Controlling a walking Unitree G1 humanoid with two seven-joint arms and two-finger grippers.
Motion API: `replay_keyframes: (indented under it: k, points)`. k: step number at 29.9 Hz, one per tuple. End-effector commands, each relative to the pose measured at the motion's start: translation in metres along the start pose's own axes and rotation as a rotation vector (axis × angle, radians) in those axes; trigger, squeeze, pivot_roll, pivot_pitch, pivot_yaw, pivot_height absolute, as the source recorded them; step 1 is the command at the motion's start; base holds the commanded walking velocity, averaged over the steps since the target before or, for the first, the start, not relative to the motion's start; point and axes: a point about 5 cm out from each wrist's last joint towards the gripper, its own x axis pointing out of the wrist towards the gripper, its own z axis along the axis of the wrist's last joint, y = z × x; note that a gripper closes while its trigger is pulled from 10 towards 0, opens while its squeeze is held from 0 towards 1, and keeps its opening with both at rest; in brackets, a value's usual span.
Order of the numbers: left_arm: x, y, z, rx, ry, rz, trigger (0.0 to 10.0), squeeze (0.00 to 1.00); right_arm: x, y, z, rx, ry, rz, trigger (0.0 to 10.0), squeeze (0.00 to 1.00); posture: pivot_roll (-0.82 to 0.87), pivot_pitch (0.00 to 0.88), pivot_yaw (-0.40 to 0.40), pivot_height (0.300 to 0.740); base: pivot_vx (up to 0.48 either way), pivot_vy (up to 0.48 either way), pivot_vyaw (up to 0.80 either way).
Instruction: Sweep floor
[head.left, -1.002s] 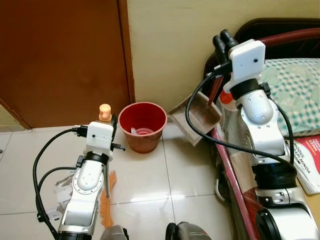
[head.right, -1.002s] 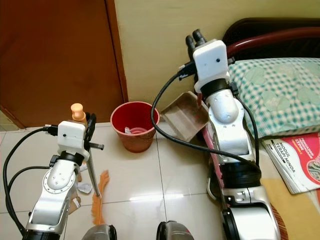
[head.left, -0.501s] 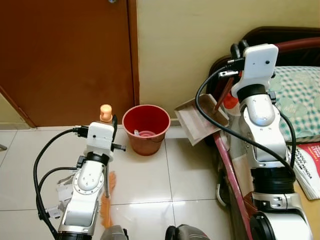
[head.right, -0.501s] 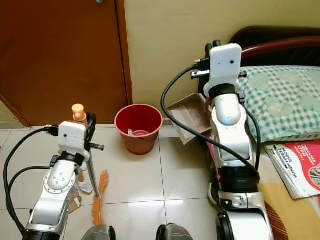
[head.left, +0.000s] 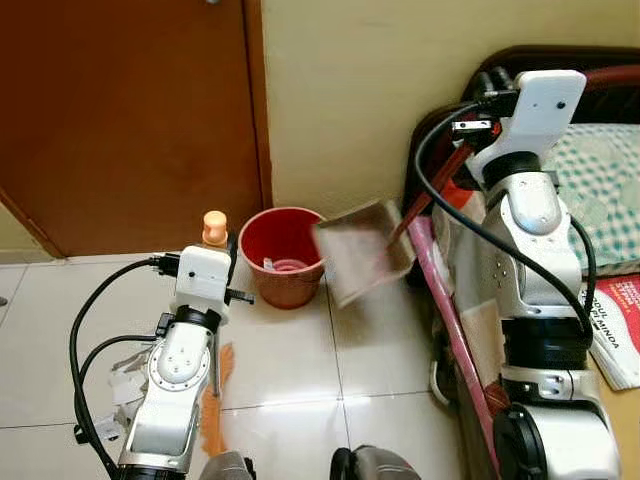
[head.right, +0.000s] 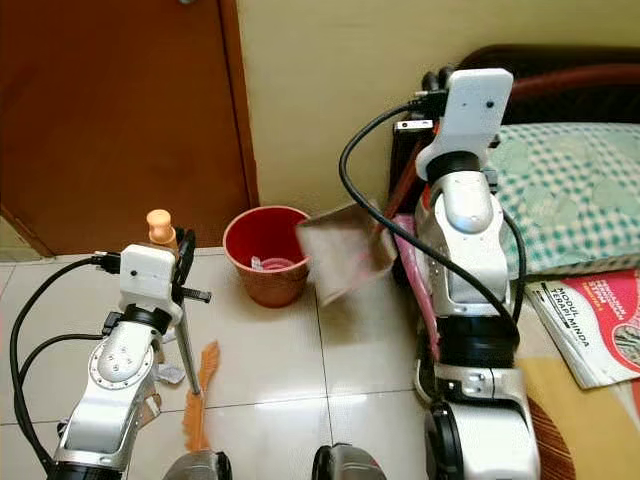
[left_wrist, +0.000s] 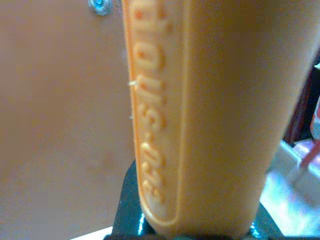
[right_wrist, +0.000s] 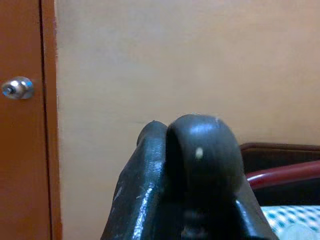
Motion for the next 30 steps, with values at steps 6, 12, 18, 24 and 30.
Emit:
replay_keyframes:
  k: [6, 12, 18, 24, 30]
  points:
    - [-0.001, -0.003, 0.004, -0.005, -0.02, -0.009, 10.0, 0.0, 0.009, -0.008, 0.012, -0.112, -0.032, -0.025, 10.0, 0.0, -0.04, 0.124, -0.047, 0.74, 0.0, 0.0, 0.0]
    - [-0.003, -0.002, 0.003, -0.007, -0.016, -0.008, 10.0, 0.0, -0.003, -0.015, -0.004, -0.145, 0.034, -0.058, 10.0, 0.0, -0.04, 0.13, -0.048, 0.74, 0.0, 0.0, 0.0]
    - [-0.002, -0.003, 0.004, -0.008, -0.016, -0.014, 10.0, 0.0, -0.015, -0.019, -0.016, -0.157, 0.097, -0.089, 10.0, 0.0, -0.04, 0.131, -0.044, 0.74, 0.0, 0.0, 0.0]
    - [-0.001, -0.005, 0.004, -0.011, -0.019, -0.022, 10.0, 0.0, -0.03, -0.021, -0.041, -0.12, 0.214, -0.112, 10.0, 0.0, -0.04, 0.13, -0.043, 0.74, 0.0, 0.0, 0.0]
    - [-0.002, -0.005, 0.003, -0.012, -0.014, -0.025, 10.0, 0.0, -0.045, -0.022, -0.067, -0.097, 0.326, -0.126, 10.0, 0.0, -0.04, 0.13, -0.043, 0.74, 0.0, 0.0, 0.0]
